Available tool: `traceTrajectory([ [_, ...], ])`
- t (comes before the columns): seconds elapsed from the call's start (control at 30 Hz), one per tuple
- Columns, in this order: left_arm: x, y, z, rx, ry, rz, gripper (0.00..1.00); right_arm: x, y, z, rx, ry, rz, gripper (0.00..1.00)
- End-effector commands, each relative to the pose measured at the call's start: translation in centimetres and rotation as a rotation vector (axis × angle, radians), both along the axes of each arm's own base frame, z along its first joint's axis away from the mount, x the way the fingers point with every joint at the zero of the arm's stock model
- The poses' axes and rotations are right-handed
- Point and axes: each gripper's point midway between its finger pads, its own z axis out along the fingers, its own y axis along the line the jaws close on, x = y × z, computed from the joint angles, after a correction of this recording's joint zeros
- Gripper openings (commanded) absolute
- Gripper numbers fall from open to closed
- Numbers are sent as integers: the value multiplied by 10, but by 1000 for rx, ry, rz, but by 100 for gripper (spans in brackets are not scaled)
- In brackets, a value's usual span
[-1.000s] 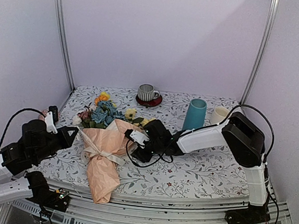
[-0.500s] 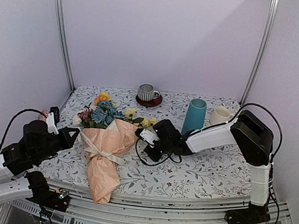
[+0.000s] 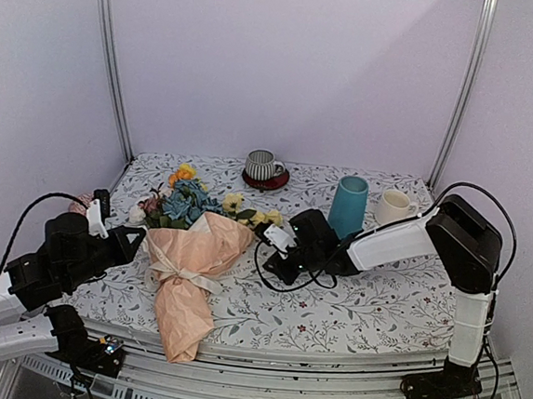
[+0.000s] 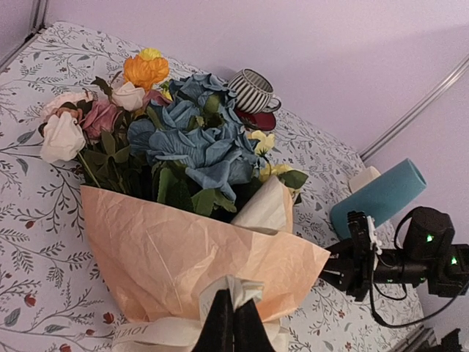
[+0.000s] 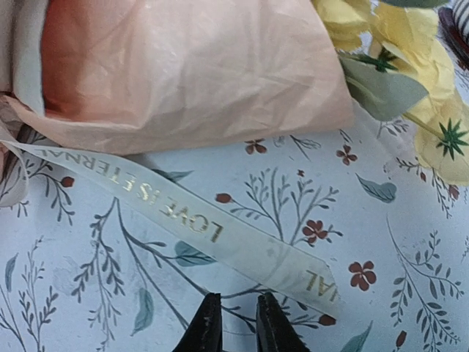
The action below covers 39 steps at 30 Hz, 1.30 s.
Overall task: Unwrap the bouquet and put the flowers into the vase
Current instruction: Untie the ribbon from the tied bouquet.
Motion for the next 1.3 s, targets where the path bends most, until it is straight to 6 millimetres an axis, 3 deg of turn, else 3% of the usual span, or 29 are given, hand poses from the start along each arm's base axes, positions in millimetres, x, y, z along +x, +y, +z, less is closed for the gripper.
traceTrajectory([
  [0.0,2,1,-3,-1,-8,6,0,-11,21,19,62,-35,61,23],
  [0.3,3,3,-1,10,-19,10,0,-22,37,5,43,-13,109,36],
  [0.33,2,3,-1,12,-18,8,0,-17,45,15,65,-28,112,38],
  [0.6,1,5,0,11,-24,14,0,-23,57,10,65,-24,147,62],
  [0.83,1,5,3,7,-28,13,0,-34,68,0,41,-23,203,59],
  [1.1,1,5,4,8,-30,14,0,-33,80,-8,29,-43,209,69],
  [1.27,0,5,5,7,-33,11,0,-33,89,-14,27,-62,206,70],
])
